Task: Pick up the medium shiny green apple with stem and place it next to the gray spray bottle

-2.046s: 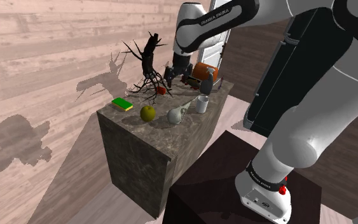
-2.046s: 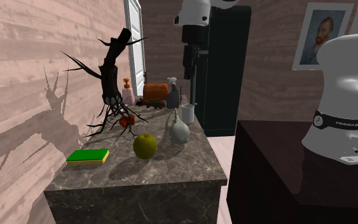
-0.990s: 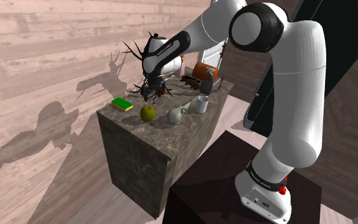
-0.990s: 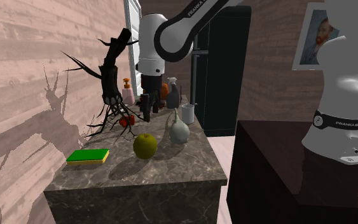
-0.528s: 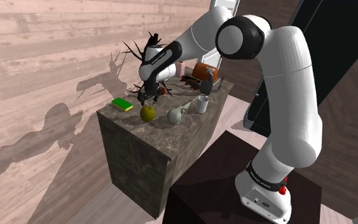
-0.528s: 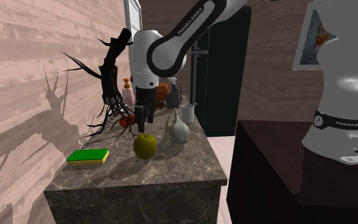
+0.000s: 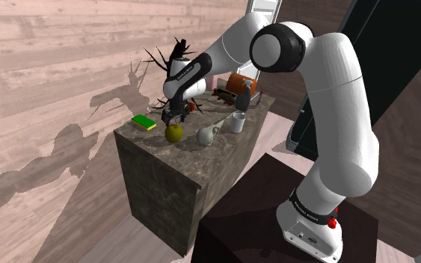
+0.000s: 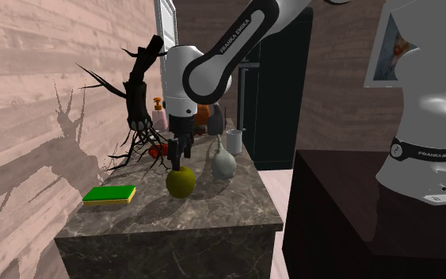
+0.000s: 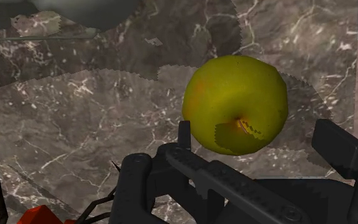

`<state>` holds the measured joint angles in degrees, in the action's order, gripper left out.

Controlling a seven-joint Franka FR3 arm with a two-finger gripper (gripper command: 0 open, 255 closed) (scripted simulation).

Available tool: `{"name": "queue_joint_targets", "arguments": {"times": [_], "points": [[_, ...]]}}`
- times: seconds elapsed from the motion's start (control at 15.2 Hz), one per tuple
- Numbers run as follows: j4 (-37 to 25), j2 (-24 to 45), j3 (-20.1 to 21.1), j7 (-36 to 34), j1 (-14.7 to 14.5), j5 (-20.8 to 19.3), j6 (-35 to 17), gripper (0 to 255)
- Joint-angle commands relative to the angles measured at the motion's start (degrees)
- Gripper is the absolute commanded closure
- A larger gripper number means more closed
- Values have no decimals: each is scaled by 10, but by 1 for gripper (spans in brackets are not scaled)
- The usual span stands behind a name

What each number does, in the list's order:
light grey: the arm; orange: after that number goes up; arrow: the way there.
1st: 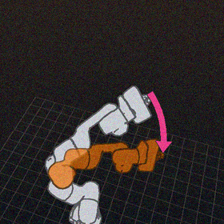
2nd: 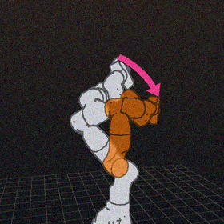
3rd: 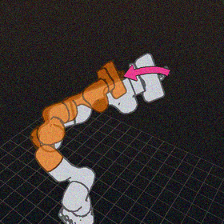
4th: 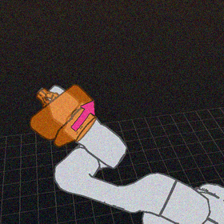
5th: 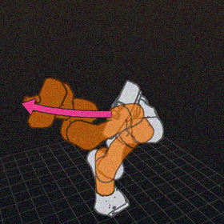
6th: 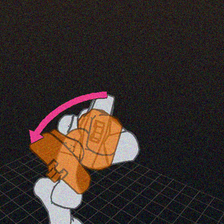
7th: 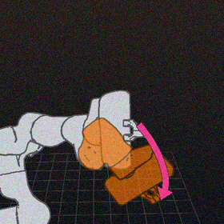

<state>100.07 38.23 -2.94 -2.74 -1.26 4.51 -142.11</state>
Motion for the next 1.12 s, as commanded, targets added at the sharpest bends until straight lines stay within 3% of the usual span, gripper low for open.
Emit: {"name": "queue_joint_targets", "arguments": {"times": [0.0,0.07,0.13,0.73,1.06], "points": [[0,0,0,0,0,0,0,0],[0,0,0,0,0,0,0,0],[0,0,0,0,0,0,0,255],[0,0,0,0,0,0,0,255],[3,-28,-2,-2,-1,-2,25,255]]}}
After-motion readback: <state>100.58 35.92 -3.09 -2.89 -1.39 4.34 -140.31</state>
